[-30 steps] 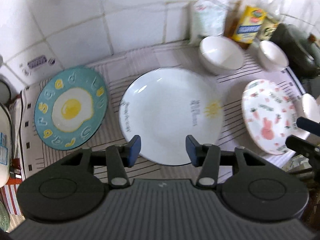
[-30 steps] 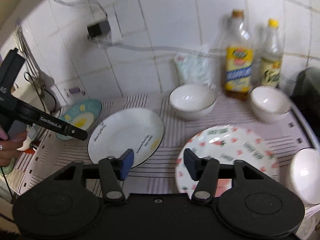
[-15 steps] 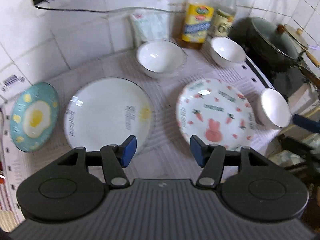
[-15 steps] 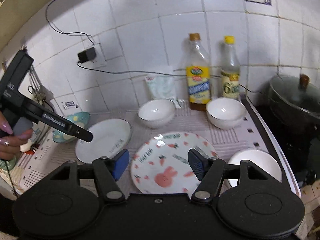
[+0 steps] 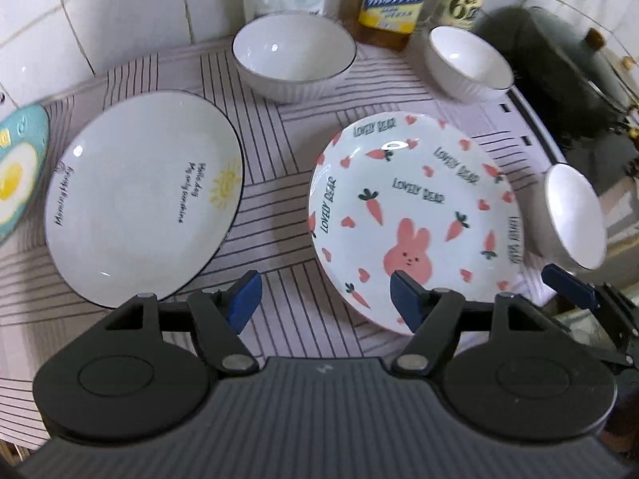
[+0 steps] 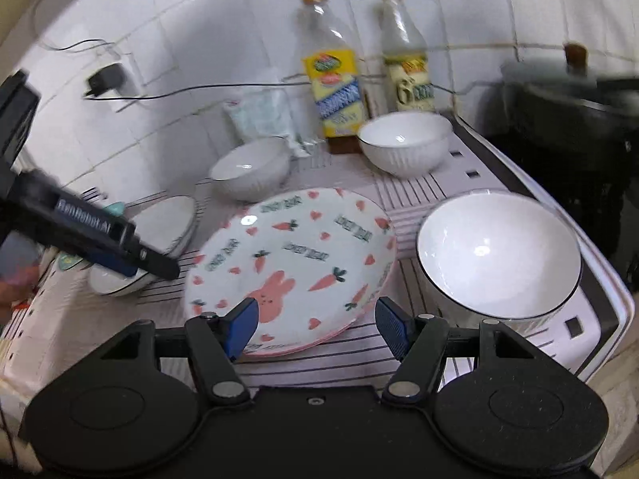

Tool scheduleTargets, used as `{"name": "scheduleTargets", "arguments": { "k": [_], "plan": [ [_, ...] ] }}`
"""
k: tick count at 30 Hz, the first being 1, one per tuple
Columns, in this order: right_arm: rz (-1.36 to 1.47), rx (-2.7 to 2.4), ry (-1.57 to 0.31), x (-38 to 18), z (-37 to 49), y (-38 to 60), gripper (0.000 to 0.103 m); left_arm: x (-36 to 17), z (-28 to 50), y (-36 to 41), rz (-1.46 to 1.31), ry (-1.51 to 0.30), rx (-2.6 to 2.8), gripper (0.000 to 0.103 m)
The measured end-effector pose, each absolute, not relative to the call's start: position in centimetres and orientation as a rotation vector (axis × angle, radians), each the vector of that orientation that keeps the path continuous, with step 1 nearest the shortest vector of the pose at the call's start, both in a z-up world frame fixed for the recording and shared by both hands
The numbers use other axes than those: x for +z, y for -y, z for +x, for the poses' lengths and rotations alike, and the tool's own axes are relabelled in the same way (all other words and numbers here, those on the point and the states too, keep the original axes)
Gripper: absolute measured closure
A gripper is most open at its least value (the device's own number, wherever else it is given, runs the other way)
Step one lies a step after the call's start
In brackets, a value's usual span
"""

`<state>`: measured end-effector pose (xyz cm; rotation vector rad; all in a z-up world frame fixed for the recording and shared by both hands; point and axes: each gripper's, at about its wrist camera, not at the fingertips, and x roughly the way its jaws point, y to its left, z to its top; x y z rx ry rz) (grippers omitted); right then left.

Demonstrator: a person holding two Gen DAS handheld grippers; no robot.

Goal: Organize plates and bowls
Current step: 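Move both grippers to the bunny plate rim and close on it, then carry the bunny plate over the white plate and lower it on top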

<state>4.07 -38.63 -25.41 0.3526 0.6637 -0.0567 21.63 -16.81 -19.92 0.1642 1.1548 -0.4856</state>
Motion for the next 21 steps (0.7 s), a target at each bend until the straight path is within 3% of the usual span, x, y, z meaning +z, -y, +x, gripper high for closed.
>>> {"name": "scheduleTargets", "arguments": {
  "k": [7, 12, 14, 16, 21],
  "plan": [
    [0.524, -0.132, -0.682, -28.3, 5.8, 40.4, 0.058, -22.5, 21.7, 18.4, 0.153, -1.075, -0.492, 0.037],
    [0.563, -0.119, -0.661, -28.8, 6.0, 40.6, 0.068, -23.8, 22.6, 18.4, 0.110, -1.129, -0.439, 0.038],
    [0.566, -0.128, -0.668, -29.0, 6.1, 40.5, 0.072, -24.2, 22.7, 18.3, 0.107, -1.142, -0.432, 0.043],
    [0.569, -0.133, -0.670, -29.1, 6.3, 40.5, 0.075, -24.4, 22.8, 18.3, 0.119, -1.149, -0.436, 0.058],
    [0.560, -0.137, -0.672, -29.0, 6.7, 40.7, 0.077, -24.5, 22.7, 18.3, 0.083, -1.169, -0.434, 0.076]
  ]
}}
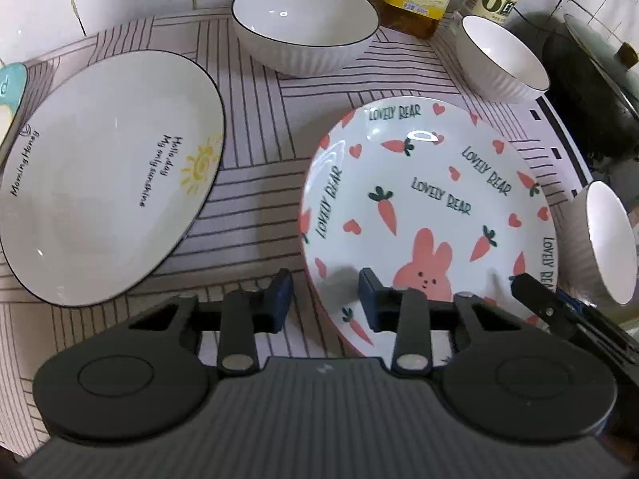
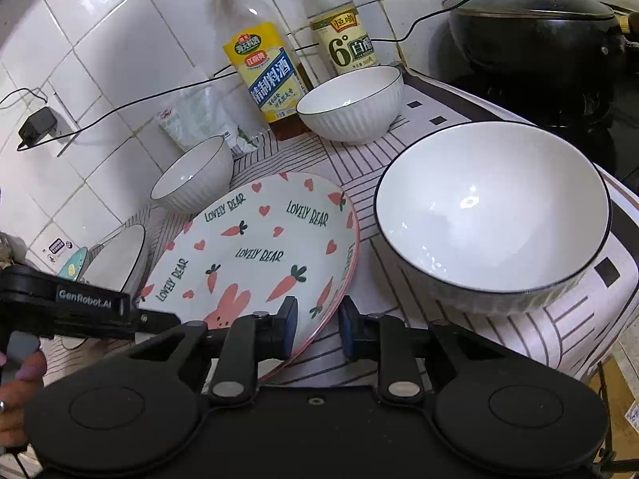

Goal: Organize plates and bowls
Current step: 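Carry the bunny plate over the white plate and lower it on top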

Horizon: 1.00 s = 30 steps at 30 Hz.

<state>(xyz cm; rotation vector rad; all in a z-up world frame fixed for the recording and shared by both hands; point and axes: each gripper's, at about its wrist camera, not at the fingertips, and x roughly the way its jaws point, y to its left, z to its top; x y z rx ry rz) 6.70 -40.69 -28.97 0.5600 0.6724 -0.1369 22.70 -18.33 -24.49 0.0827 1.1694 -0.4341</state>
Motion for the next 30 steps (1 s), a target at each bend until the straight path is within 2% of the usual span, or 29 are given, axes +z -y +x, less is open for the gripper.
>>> {"name": "scheduleTargets", "arguments": {
  "k": [3, 10, 18, 30],
  "plan": [
    [0.565, -0.133, -0.689, -29.1, 7.2, 41.1, 0.083, -24.5, 22.6, 18.5, 0.071, -1.157, -0.431, 0.078],
    [0.636, -0.095, -0.717, -29.9, 7.6, 42.0, 0.085, -24.9, 23.0, 17.9, -0.013, -1.167, -0.428, 0.077],
    [0.706, -0.064, -0.767, -29.2, 7.8, 42.5, 0.084, -24.6, 24.0, 17.1, -0.044, -1.239, -0.447, 0.079],
    [0.626, 0.031, -0.738, -24.9, 5.6, 40.8, 0.082, -20.2, 20.3, 14.1, -0.027, -1.185, -0.529, 0.079]
  ]
}}
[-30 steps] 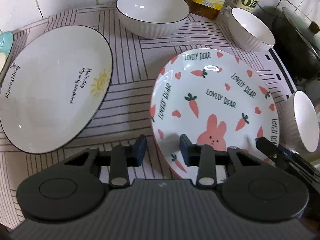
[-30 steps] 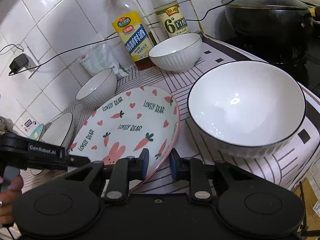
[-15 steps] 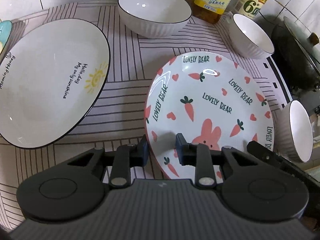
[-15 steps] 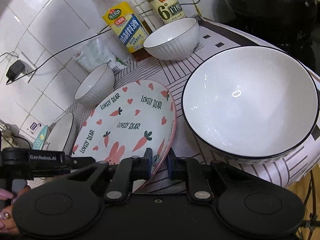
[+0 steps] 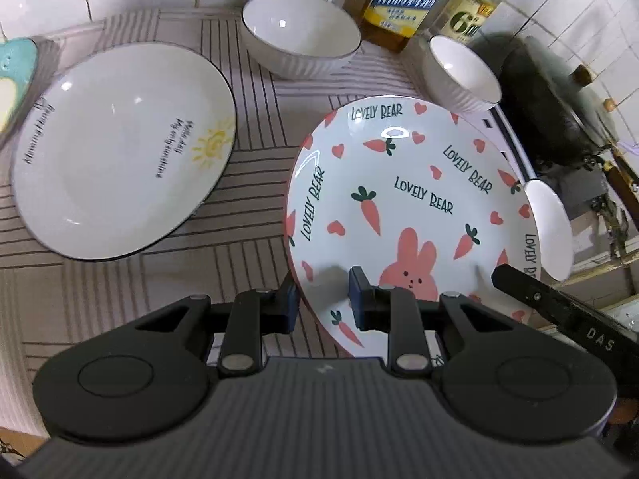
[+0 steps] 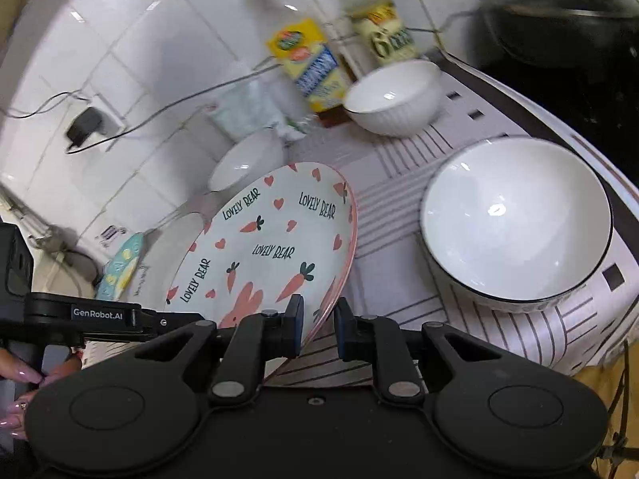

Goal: Organize plates and bowls
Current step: 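Carry the bunny plate over the white plate and lower it on top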

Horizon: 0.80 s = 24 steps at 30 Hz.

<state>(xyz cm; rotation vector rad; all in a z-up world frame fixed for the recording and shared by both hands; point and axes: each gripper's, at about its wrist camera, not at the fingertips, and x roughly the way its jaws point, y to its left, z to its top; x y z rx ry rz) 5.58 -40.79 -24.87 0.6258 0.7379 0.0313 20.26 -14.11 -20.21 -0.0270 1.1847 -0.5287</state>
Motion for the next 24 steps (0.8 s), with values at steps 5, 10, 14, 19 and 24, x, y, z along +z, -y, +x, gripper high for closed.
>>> {"name": "scheduleTargets", "arguments": {
  "k": [5, 10, 14, 19, 24],
  "plan": [
    [0.573, 0.091, -0.724, -22.2, 5.8, 39.4, 0.082, -17.6, 19.1, 11.9, -0.054, -1.150, -0.501, 0.079],
    [0.554, 0.162, -0.724, -20.1, 7.5, 38.1, 0.082, -15.6, 18.6, 8.9, -0.094, -1.104, -0.458, 0.079],
    [0.527, 0.230, -0.728, -19.3, 9.8, 36.4, 0.082, -15.2, 19.0, 6.3, -0.146, -1.096, -0.395, 0.079],
    [0.506, 0.327, -0.769, -19.2, 13.7, 34.1, 0.082, -15.0, 20.0, 3.1, -0.188, -1.094, -0.299, 0.079],
    [0.477, 0.410, -0.798, -20.0, 17.3, 31.9, 0.082, -15.6, 21.9, 0.6, -0.201, -1.097, -0.230, 0.079]
  ]
}}
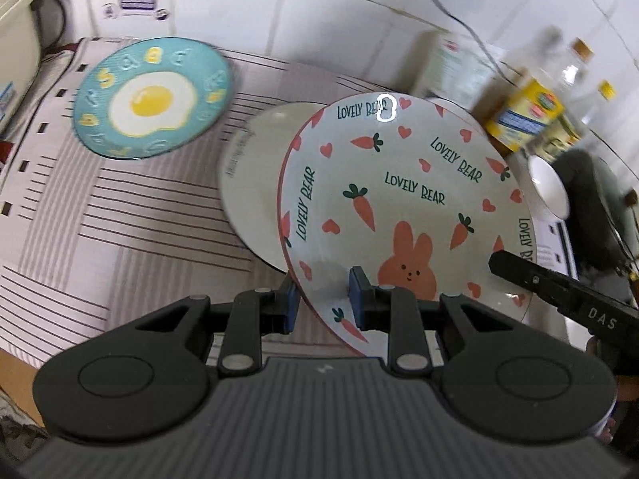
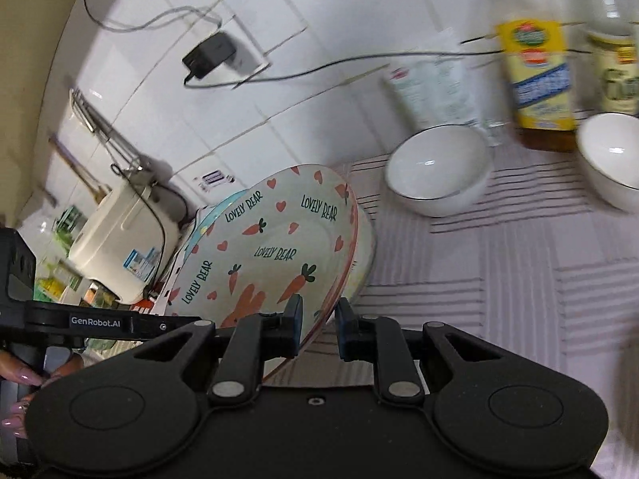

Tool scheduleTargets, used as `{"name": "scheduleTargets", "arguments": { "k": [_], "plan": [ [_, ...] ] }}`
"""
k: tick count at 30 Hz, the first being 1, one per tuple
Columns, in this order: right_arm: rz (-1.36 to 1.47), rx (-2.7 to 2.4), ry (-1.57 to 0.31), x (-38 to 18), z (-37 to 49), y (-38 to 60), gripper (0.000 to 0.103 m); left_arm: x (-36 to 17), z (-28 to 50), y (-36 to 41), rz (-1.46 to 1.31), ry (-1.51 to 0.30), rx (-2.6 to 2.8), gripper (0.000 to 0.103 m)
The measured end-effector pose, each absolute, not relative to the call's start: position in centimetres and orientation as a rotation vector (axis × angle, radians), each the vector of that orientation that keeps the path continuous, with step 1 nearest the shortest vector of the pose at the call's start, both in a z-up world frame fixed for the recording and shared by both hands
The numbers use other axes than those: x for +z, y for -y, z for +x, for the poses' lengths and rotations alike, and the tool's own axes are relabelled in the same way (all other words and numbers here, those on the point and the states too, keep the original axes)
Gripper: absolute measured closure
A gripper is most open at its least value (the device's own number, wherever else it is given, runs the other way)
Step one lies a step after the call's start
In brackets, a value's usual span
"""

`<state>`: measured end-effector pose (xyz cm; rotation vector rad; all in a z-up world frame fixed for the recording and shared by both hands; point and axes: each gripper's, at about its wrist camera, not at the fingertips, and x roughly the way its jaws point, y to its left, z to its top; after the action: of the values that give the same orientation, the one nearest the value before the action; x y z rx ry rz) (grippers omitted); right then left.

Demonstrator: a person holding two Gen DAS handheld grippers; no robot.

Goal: Organize plates and bowls
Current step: 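Carry the bunny plate over the white plate and lower it on top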

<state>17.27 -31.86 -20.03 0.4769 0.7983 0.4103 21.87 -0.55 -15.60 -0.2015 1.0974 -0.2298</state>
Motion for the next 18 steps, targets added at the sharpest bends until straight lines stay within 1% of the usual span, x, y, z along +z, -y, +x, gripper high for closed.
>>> {"name": "scheduleTargets", "arguments": {
  "k": [8, 12, 18],
  "plan": [
    [0.470, 0.445, -0.883, -23.5, 22.9, 29.2, 0.082, -18.8, 26.2, -0.6, -0.169, -1.146, -0.171, 0.079],
    [0.482, 0.453, -0.925, -25.3, 24.8, 28.5, 0.082, -20.3, 28.1, -1.1, -0.174, -1.199, -0.138, 0.078],
    [0.502, 0.449, -0.977, -25.7, 26.3, 27.9, 0.082, -21.1, 29.8, -1.7, -0.193, -1.271, -0.117, 0.078]
  ]
}}
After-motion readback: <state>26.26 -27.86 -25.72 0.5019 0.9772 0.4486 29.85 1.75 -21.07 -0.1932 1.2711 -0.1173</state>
